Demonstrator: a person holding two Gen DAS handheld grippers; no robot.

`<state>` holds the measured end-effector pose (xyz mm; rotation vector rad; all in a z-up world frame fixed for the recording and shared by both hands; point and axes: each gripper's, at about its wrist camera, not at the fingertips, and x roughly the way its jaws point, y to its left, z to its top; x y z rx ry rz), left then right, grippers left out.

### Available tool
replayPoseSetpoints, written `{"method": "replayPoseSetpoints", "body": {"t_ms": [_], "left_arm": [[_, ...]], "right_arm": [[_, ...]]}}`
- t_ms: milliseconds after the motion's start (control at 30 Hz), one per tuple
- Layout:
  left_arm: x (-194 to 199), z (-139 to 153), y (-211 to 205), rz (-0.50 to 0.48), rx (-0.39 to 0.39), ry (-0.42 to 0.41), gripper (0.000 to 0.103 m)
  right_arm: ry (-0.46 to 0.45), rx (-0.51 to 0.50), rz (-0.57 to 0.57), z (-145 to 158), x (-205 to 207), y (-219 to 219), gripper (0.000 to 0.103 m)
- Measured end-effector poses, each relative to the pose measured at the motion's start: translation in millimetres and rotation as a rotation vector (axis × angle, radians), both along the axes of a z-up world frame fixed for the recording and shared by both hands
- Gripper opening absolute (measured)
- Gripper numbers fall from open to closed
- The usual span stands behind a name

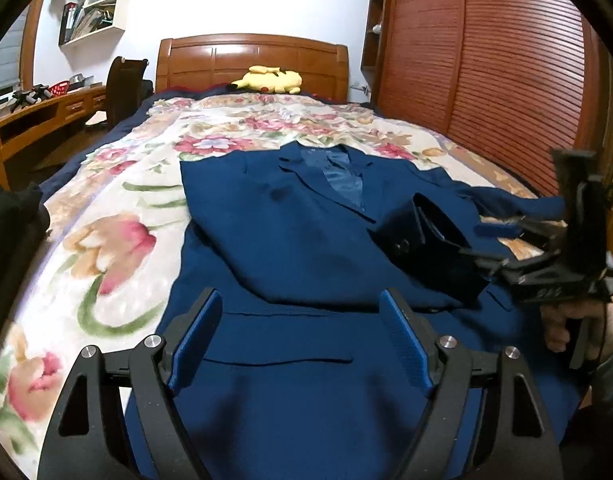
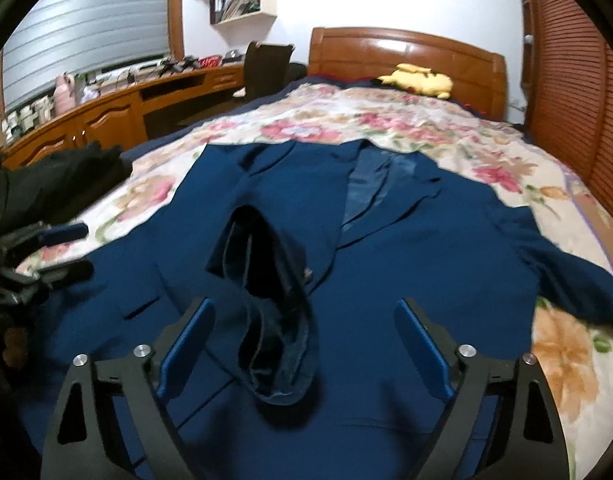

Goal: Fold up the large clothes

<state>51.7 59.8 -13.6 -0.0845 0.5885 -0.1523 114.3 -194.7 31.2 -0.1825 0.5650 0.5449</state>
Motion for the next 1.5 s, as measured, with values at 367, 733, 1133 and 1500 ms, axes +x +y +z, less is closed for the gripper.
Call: {"method": "replayPoseSetpoints", "body": {"t_ms": [367,733,1133,1500], "left_arm": [[-3,-3,6,0.018,0.028,-0.009,0.081],[-5,-5,2,0.013,0.053,-0.015,0.081],[-6,-1,-7,-0.009,0.059,-0.032,0.081],[-9,2,-15,-0.042,0.05,-0.047,0.081]], "right_arm": [[0.058,-0.042,0.063,-2,16,-5,0.008],[-0.052,0.024,-0.038,16,-11,-40,0.004],[-0.147,0.037,-0.203,18,-65,-66,0.004],[-0.079,0.007,-0.305,-1,-115,-59,0.004]]}}
